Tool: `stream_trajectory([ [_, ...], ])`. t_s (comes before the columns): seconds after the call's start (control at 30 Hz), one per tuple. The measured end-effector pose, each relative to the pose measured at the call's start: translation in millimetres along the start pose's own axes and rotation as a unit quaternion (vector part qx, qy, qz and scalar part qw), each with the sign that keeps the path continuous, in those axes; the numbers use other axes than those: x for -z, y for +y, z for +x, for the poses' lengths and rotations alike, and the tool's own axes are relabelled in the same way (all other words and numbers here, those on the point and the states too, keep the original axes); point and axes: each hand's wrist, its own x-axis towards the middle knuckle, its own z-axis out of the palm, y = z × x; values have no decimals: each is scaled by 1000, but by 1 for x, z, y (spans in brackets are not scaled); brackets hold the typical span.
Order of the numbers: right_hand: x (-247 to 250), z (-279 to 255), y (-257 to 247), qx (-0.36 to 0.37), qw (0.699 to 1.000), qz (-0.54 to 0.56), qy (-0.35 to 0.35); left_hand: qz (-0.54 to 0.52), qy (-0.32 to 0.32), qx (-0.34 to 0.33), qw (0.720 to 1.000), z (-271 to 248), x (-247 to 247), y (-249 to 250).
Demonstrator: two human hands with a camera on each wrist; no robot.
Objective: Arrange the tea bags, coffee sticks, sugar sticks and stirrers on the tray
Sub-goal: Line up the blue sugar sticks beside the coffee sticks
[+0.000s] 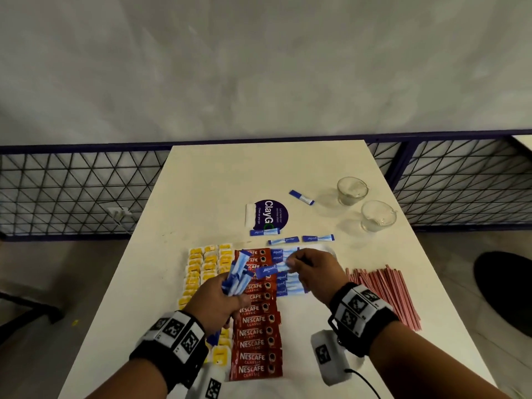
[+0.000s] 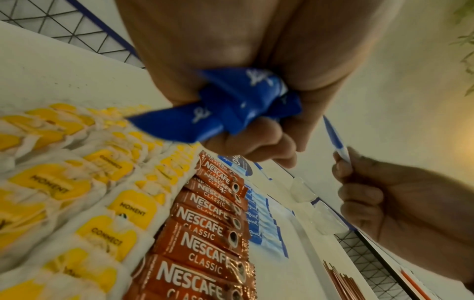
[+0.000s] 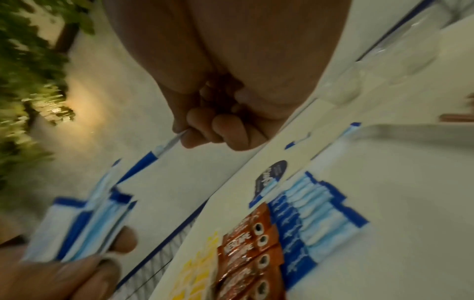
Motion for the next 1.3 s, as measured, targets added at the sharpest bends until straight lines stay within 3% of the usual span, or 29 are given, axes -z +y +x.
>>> stream_trajectory([
  [0.1, 20, 0, 30, -68, 997, 8, 39, -16, 5, 9, 1000, 0, 1, -2],
  [0.3, 27, -11, 74, -170, 977, -124, -38, -25, 13, 17, 999, -2, 1, -9],
  [0.53, 4, -2, 71, -184, 953, -239, 2, -36, 14, 21, 999, -8, 2, -17],
  [1.0, -10, 11, 67, -200, 921, -333, -11, -45, 29, 29, 998, -12, 14, -22],
  [1.1, -8, 7, 63, -163, 933, -321, 29, -49, 30, 30, 998, -11, 15, -20],
  [1.17, -7, 6, 56, -82, 939, -333, 35, -52, 31, 31, 998, -11, 16, -21],
  [1.3, -17, 10, 42, 86, 914, -387, -79, -61, 38, 37, 997, -8, 17, -22],
])
